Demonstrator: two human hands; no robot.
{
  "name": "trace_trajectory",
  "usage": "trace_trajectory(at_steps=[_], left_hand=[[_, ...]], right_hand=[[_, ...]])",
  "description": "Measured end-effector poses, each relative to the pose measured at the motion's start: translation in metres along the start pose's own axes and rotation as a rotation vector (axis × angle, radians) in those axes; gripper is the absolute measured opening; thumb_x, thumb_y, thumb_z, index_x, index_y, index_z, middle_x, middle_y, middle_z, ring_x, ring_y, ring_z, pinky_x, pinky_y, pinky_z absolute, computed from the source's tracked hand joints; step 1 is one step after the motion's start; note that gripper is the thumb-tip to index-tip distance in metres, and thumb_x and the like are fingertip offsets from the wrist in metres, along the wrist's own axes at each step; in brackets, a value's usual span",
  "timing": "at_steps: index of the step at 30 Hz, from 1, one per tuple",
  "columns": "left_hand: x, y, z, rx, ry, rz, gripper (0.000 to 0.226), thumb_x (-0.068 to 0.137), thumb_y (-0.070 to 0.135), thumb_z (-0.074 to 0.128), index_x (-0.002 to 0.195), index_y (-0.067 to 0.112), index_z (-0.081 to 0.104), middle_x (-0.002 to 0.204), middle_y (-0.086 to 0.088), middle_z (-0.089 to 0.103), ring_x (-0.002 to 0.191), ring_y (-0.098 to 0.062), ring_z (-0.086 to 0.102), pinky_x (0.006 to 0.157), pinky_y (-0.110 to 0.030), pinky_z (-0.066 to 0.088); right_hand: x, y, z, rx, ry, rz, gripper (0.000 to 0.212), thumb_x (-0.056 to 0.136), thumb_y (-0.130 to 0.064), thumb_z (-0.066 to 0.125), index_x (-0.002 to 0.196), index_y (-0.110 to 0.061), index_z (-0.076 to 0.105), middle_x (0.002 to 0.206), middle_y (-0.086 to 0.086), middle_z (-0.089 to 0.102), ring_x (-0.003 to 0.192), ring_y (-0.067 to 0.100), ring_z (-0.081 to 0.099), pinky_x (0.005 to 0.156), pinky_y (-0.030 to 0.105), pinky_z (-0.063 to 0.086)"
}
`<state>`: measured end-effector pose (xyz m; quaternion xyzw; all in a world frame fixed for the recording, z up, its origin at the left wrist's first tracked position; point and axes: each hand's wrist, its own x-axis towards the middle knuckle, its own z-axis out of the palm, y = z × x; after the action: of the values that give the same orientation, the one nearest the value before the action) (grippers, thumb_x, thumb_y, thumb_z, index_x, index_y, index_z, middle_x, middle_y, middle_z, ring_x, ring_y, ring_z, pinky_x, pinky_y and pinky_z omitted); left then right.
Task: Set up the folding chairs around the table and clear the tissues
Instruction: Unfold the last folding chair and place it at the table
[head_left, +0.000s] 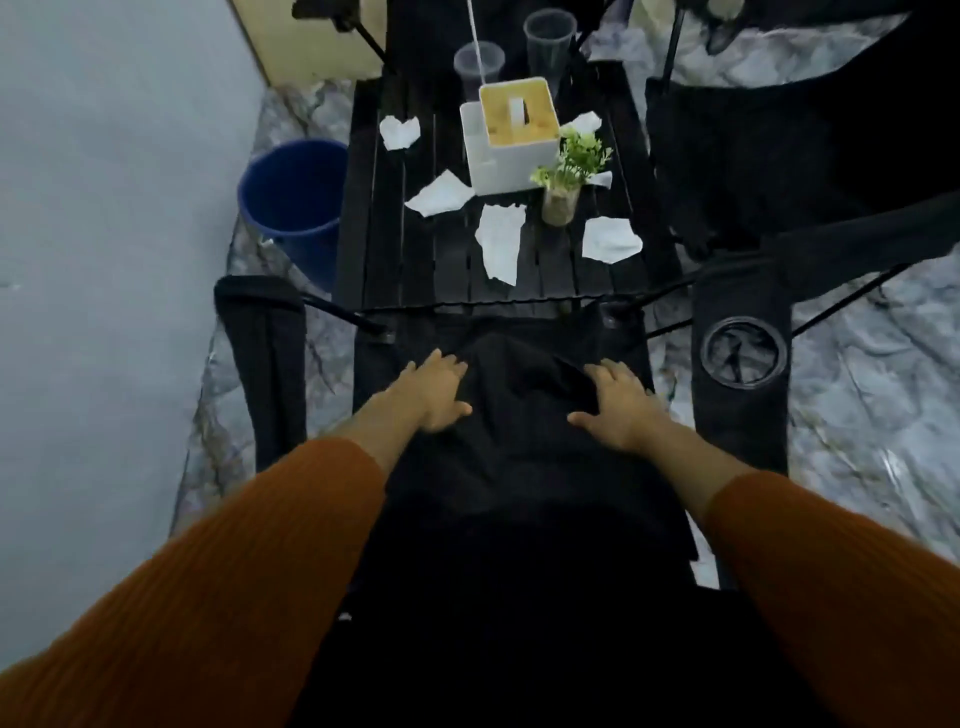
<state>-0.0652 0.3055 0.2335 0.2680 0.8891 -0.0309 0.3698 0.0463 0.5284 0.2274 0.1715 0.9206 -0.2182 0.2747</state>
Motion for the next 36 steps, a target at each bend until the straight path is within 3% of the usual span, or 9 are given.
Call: trace_trajectory(at_steps=[3,7,11,17,22,25,30,33,36], left_hand=[[0.054,-0.013,0.04,0.097,0.042,-0.038,0.082,0.098,0.047,0.04,0.153,0.013,-0.01,0.162,-0.004,-0.015,0.149,-0.024,-0.018,0.121,-0.05,-0.005],[0.107,-0.027,0.086,0.139,0.183,-0.013,0.094,0.09,0.069,0.027,0.149,0.016,-0.022,0.158,0.0,-0.029,0.146,-0.023,-0.026,0.119,-0.053,-0.014],[0.138,-0.049,0.112,0.215,0.107,-0.062,0.101,0.083,0.08,0.021,0.146,0.019,-0.029,0.154,0.002,-0.036,0.143,-0.019,-0.032,0.116,-0.052,-0.021],[0.111,-0.049,0.133,0.091,0.282,0.063,0.088,0.087,0.076,0.019,0.15,0.028,-0.019,0.158,0.002,-0.028,0.146,-0.023,-0.027,0.115,-0.056,-0.019],[0.09,-0.066,0.161,0.141,0.106,0.029,0.084,0.084,0.077,0.007,0.146,0.031,-0.026,0.156,0.005,-0.031,0.142,-0.019,-0.032,0.114,-0.053,-0.021],[0.091,-0.063,0.15,0.135,0.053,0.042,0.084,0.086,0.075,0.011,0.147,0.03,-0.024,0.157,0.004,-0.031,0.144,-0.02,-0.03,0.116,-0.054,-0.02],[0.057,-0.062,0.092,0.0,0.07,0.135,0.064,0.099,0.052,0.03,0.153,0.02,0.018,0.164,-0.005,-0.003,0.149,-0.021,-0.016,0.121,-0.047,-0.01],[0.02,-0.079,0.045,-0.181,0.394,0.237,0.04,0.101,0.032,0.042,0.133,0.012,0.054,0.155,-0.007,0.035,0.15,-0.021,0.014,0.124,-0.039,0.006],[-0.026,-0.109,0.009,-0.38,0.857,0.197,0.021,0.094,0.021,0.056,0.105,0.01,0.071,0.123,-0.007,0.065,0.127,-0.024,0.052,0.109,-0.039,0.038]], right_hand=[[0.049,0.009,0.038,-0.115,0.027,0.011,0.085,0.094,-0.047,0.049,0.152,-0.022,-0.008,0.161,-0.001,-0.018,0.147,0.019,-0.019,0.12,0.054,0.004],[0.102,0.019,0.076,-0.259,0.097,-0.044,0.092,0.089,-0.068,0.031,0.148,-0.021,-0.022,0.156,-0.005,-0.03,0.145,0.015,-0.026,0.118,0.058,-0.005],[0.136,0.043,0.1,-0.348,-0.136,0.034,0.107,0.075,-0.086,0.023,0.142,-0.024,-0.033,0.147,-0.01,-0.043,0.141,0.012,-0.033,0.109,0.068,-0.015],[0.114,0.037,0.122,-0.327,0.068,-0.075,0.101,0.076,-0.087,0.016,0.148,-0.026,-0.022,0.157,-0.004,-0.029,0.145,0.018,-0.026,0.11,0.068,-0.013],[0.097,0.046,0.138,-0.389,-0.258,0.012,0.099,0.072,-0.088,0.005,0.142,-0.029,-0.032,0.149,-0.011,-0.041,0.136,0.012,-0.037,0.108,0.067,-0.019],[0.102,0.036,0.124,-0.359,-0.348,0.044,0.103,0.074,-0.086,0.024,0.142,-0.03,-0.031,0.145,-0.011,-0.042,0.137,0.012,-0.036,0.108,0.068,-0.016],[0.087,-0.016,0.1,-0.188,-0.236,0.054,0.079,0.092,-0.055,0.044,0.153,-0.023,0.006,0.162,0.001,0.008,0.15,0.023,-0.003,0.119,0.056,0.005],[0.076,-0.069,0.094,0.037,-0.162,0.017,0.062,0.092,-0.05,0.05,0.142,-0.017,0.036,0.148,0.006,0.042,0.137,0.027,0.037,0.113,0.046,0.032],[0.06,-0.134,0.094,0.359,-0.194,-0.01,0.048,0.09,-0.045,0.058,0.126,-0.013,0.056,0.122,0.006,0.062,0.114,0.023,0.057,0.09,0.029,0.046]])
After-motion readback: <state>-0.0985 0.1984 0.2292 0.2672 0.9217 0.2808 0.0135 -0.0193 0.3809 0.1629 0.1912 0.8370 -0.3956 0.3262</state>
